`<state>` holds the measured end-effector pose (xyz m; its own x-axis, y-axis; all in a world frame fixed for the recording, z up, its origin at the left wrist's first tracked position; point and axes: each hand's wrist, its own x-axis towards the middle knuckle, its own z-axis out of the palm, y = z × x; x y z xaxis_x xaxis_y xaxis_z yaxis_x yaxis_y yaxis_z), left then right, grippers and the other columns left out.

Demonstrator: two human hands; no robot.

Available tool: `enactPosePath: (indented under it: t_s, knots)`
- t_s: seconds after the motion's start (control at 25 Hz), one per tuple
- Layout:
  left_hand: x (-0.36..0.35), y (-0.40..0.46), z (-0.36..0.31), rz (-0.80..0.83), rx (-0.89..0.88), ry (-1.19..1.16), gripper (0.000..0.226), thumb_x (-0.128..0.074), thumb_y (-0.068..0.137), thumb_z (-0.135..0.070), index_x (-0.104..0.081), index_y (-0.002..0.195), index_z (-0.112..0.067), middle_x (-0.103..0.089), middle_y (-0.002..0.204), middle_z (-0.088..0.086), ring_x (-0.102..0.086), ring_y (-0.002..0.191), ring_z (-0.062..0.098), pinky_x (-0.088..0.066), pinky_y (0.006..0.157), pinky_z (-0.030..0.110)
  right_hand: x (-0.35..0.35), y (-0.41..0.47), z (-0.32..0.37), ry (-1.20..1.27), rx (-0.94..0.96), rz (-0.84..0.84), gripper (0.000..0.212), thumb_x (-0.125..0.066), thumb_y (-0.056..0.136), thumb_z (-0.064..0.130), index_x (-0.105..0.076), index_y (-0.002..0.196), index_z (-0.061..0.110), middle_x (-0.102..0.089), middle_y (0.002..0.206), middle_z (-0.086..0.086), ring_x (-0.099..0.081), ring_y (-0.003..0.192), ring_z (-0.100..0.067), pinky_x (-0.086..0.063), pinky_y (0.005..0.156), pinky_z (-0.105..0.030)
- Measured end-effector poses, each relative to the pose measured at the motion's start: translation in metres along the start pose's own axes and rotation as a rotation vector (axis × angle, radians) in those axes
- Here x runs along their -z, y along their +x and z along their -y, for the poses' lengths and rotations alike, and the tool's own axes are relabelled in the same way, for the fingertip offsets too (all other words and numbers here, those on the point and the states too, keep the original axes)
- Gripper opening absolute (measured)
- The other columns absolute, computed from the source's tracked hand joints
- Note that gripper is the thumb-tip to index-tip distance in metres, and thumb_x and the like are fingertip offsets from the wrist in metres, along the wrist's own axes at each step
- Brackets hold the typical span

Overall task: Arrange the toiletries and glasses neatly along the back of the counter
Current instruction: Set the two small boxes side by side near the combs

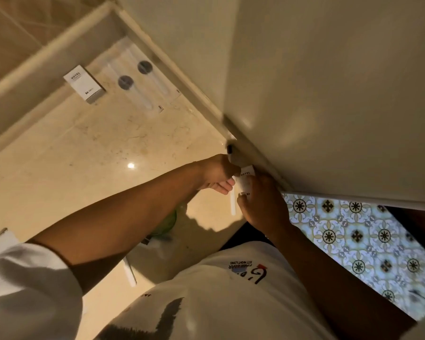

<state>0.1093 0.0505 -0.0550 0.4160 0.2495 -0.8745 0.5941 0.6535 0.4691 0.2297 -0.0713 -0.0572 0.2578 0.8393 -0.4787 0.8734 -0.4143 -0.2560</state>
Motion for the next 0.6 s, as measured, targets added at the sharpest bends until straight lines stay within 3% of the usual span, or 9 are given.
enactPosePath:
  t_s: [0.2,0.32,0.44,0.6]
  knots:
    - [-0.005,0.003,-0.003,-0.154,-0.039,-0.095,0.022,-0.051,0.099,-0.015,-0.060,0.109,0.003,-0.063,0.093,0.023,-0.064,0.085,0.033,-0.058,0.097,0.048,0.002,0.003,-0.001,0.164,0.019,-0.063,0.045,-0.056,0.087,0.021,-0.052,0.132,0.013,-0.055,0.130,-0.011,-0.053,0.118,-0.027,-0.053,0.088,-0.039]
    - [0.006,-0.008,-0.001,-0.223,-0.074,-0.187,0.019,-0.055,0.095,-0.014,-0.065,0.105,-0.001,-0.066,0.092,0.018,-0.064,0.076,0.027,-0.059,0.084,0.039,0.004,0.001,0.009,0.206,0.175,-0.220,0.043,-0.062,0.080,0.016,-0.054,0.122,0.015,-0.051,0.124,-0.006,-0.051,0.112,-0.022,-0.044,0.081,-0.023]
    - [0.026,-0.026,0.001,-0.309,-0.120,-0.368,0.012,-0.060,0.091,-0.001,-0.061,0.102,-0.005,-0.065,0.090,0.020,-0.067,0.071,0.027,-0.064,0.076,0.041,0.012,0.012,0.028,0.383,0.337,-0.245,0.055,-0.068,0.077,0.013,-0.049,0.128,0.020,-0.041,0.127,0.000,-0.051,0.107,-0.013,-0.041,0.077,-0.006]
    - [0.070,-0.057,0.014,-0.455,-0.167,-0.584,0.016,-0.066,0.088,0.008,-0.059,0.096,-0.004,-0.067,0.086,0.018,-0.068,0.064,0.022,-0.062,0.052,0.032,0.019,0.043,0.075,0.491,0.498,-0.168,0.064,-0.071,0.081,0.016,-0.041,0.137,0.021,-0.045,0.135,-0.004,-0.059,0.112,-0.018,-0.061,0.076,-0.024]
